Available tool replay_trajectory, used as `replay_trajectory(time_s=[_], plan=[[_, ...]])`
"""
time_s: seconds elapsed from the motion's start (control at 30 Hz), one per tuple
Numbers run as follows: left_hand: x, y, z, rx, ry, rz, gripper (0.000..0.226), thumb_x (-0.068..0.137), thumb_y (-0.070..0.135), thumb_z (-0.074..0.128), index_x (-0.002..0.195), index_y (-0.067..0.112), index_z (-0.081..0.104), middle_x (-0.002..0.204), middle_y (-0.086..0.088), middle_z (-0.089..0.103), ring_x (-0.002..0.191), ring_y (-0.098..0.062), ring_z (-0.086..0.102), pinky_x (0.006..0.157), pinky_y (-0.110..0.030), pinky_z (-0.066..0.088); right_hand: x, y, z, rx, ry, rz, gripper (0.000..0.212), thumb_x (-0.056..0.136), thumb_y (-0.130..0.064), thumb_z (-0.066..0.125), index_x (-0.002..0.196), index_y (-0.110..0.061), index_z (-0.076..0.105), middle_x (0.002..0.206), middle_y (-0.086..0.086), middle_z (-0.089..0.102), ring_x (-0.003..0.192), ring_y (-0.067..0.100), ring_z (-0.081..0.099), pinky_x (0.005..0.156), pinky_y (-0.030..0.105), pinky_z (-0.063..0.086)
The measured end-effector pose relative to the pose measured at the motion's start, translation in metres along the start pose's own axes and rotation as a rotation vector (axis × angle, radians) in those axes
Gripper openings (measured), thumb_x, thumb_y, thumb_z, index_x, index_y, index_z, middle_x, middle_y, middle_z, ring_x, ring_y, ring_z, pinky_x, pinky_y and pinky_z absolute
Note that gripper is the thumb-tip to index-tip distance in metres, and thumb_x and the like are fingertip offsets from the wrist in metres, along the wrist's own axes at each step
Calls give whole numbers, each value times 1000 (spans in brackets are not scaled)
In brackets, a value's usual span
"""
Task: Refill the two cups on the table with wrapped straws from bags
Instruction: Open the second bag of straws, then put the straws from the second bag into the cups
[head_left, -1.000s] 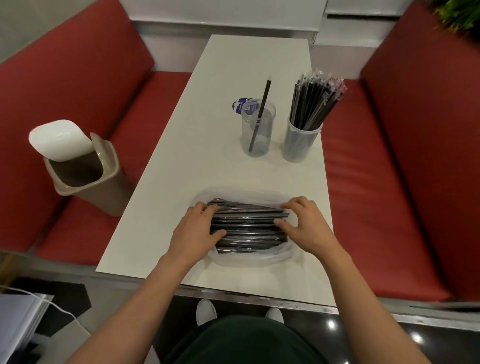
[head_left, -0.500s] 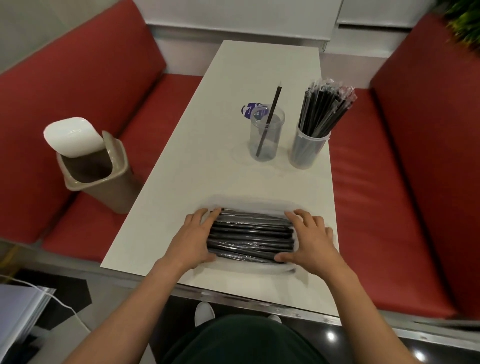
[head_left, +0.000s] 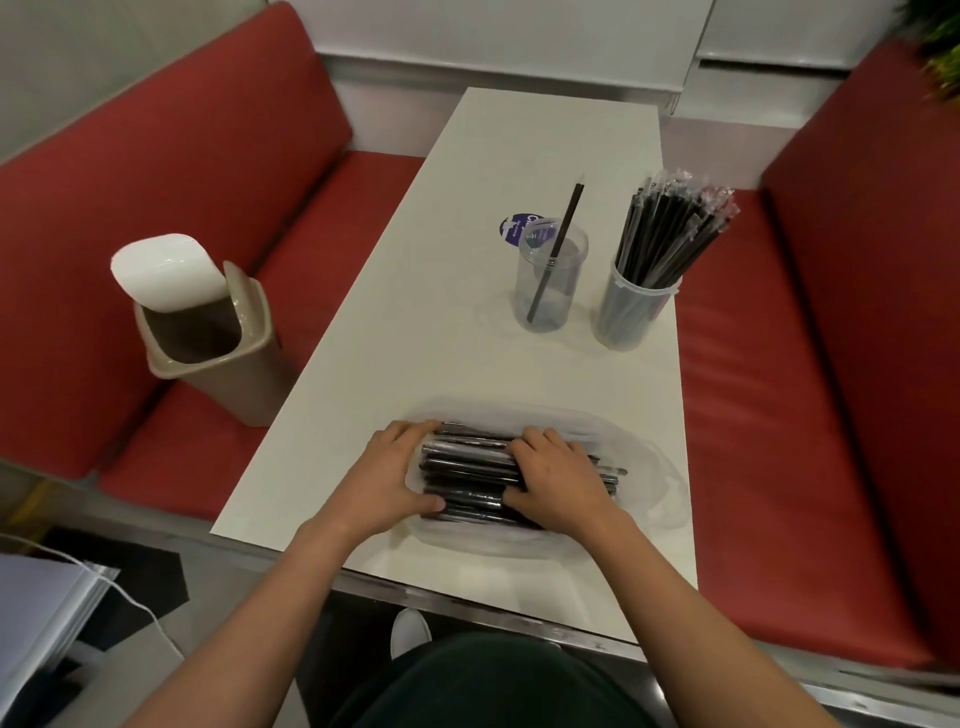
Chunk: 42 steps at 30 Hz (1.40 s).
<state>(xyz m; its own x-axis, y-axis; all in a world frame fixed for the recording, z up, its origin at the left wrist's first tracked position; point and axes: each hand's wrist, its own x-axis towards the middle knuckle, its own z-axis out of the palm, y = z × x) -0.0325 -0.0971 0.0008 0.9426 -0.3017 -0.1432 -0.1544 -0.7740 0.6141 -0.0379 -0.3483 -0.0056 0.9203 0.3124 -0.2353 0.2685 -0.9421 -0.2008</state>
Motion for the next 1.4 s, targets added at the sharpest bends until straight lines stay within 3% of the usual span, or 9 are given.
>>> replay_trajectory(time_s=[0.2, 0.33, 0.43, 0.6, 0.73, 0.87, 1.07, 1.23, 1.4], plan=[[2, 25, -21, -322, 221, 0, 78, 80, 55, 78, 149, 39, 45, 136, 20, 53, 120, 4, 54, 96, -21, 48, -5, 1, -26, 109, 74, -3, 38, 95, -41, 55, 125, -20, 47, 116, 1, 67, 102, 30, 63, 79, 39, 37], [9, 47, -26, -747, 435, -50, 45, 94, 50, 60, 137, 39, 55, 127, 9, 65, 114, -7, 64, 98, -29, 52, -11, 7, -48, 364, 229, 59, 30, 96, -36, 61, 123, -28, 51, 97, -3, 71, 89, 26, 67, 70, 38, 47], [25, 60, -19, -721, 196, -90, 29, 99, 48, 59, 126, 37, 62, 120, 5, 69, 110, -9, 67, 106, -42, 52, -5, 4, -72, 957, 461, 133, 11, 98, -28, 70, 100, -22, 61, 78, -3, 72, 74, 9, 71, 69, 26, 52], [53, 92, -6, -718, -234, 8, 63, 84, 52, 73, 141, 34, 50, 129, 0, 65, 118, -7, 65, 108, -36, 51, 14, -4, -104, 1438, 492, 155, 27, 104, -23, 61, 99, -2, 76, 99, 6, 81, 109, 14, 74, 99, 34, 54], [65, 106, -11, -901, -388, 39, 55, 87, 35, 68, 139, 24, 53, 135, -13, 63, 127, -27, 62, 110, -51, 48, 22, -5, -98, 1476, 492, 211, 25, 105, -25, 58, 110, -9, 77, 108, -4, 80, 110, 11, 72, 99, 37, 55], [70, 107, -5, -793, -384, 101, 61, 91, 28, 72, 146, 28, 45, 141, 4, 63, 133, -12, 58, 114, -42, 46, 28, -6, -88, 1400, 434, 214, 26, 106, -33, 56, 118, -23, 77, 117, -17, 76, 112, 0, 68, 100, 30, 54], [67, 108, 8, -815, -309, 85, 55, 100, 8, 61, 135, 47, 47, 136, 19, 63, 131, 2, 55, 106, -22, 46, 33, -8, -77, 1276, 296, 268, 27, 106, -40, 54, 124, -24, 66, 112, -13, 71, 106, 0, 65, 90, 22, 49], [68, 99, 6, -880, -271, 24, 44, 106, 17, 56, 147, 27, 44, 96, -2, 72, 81, -23, 70, 76, -39, 58, 38, -13, -85, 1164, 373, 221, 20, 103, -38, 61, 119, -25, 59, 109, -10, 70, 90, -5, 66, 69, 9, 49], [70, 85, -8, -908, -270, 10, 35, 102, 27, 63, 135, 27, 50, 87, 2, 69, 76, -31, 71, 71, -48, 60, 44, -5, -97, 1228, 452, 261, 22, 102, -39, 65, 116, -23, 69, 105, 0, 77, 93, 16, 75, 77, 37, 62]])
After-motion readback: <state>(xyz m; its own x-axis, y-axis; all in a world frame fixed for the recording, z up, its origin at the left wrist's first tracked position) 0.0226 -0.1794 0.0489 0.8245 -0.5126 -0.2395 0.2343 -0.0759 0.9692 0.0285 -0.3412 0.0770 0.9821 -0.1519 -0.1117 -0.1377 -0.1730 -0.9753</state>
